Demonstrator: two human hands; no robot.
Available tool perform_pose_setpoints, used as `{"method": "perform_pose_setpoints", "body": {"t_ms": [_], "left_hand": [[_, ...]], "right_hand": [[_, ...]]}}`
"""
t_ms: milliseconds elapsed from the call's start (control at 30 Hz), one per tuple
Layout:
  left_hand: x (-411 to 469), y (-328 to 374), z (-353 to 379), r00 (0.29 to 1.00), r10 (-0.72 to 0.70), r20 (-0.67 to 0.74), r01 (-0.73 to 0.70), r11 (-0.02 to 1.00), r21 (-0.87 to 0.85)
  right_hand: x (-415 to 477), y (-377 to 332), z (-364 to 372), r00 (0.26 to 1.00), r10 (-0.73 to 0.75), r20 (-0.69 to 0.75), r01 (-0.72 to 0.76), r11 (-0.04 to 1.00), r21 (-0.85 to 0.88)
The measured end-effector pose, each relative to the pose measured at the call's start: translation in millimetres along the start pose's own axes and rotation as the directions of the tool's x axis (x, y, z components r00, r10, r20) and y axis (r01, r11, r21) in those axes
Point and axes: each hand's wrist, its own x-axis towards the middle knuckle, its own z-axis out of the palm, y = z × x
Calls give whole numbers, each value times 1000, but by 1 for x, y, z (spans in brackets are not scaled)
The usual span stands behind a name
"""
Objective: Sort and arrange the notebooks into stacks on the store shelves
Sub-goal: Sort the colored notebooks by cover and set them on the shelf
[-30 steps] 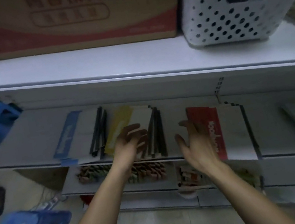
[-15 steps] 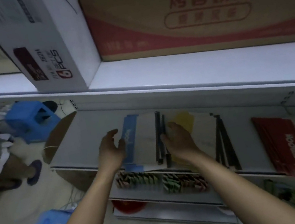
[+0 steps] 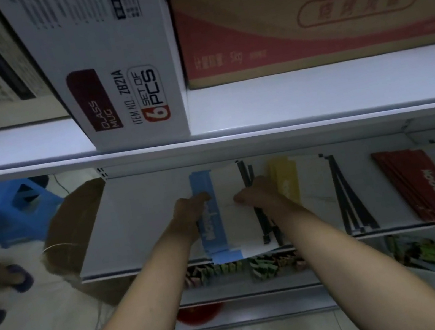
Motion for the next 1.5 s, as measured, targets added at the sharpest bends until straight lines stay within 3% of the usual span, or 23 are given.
{"method": "perform_pose_setpoints", "body": {"t_ms": [67, 133, 233, 333, 433, 600, 800, 900, 1067, 1500], "left_hand": [[-5, 0, -5, 998, 34, 45, -34, 999, -2], [-13, 0, -10, 977, 201, 75, -204, 978, 37], [-32, 9, -26, 830, 539, 144, -555, 824, 116], [-44, 17, -40, 702, 664, 256, -712, 670, 212], [-39, 4, -42, 716, 645, 267, -698, 670, 253], [-24, -36, -43, 777, 624, 78, -628, 761, 164], [-27, -39, -27, 790, 613, 17, -612, 787, 80], [-26, -39, -27, 774, 632, 24, -632, 770, 88], [-30, -51, -22, 759, 648, 60, -650, 750, 123], [-34, -53, -23, 756, 648, 99, -655, 752, 78]], "right_hand": [[-7, -1, 0, 998, -47, 33, 45, 996, 76], [-18, -3, -1, 988, -155, 5, 149, 958, 245], [-42, -7, -10, 933, -356, -50, 336, 815, 472], [-63, -11, -23, 878, -474, -66, 433, 728, 532], [-66, -6, -16, 880, -470, -70, 439, 748, 498], [-69, 8, 7, 900, -427, -89, 426, 817, 389], [-74, 1, 17, 881, -425, -209, 473, 778, 413], [-73, 2, 16, 861, -443, -251, 509, 742, 437], [-69, 20, 29, 888, -378, -262, 460, 733, 501], [-60, 31, 34, 873, -398, -283, 488, 741, 462]]}}
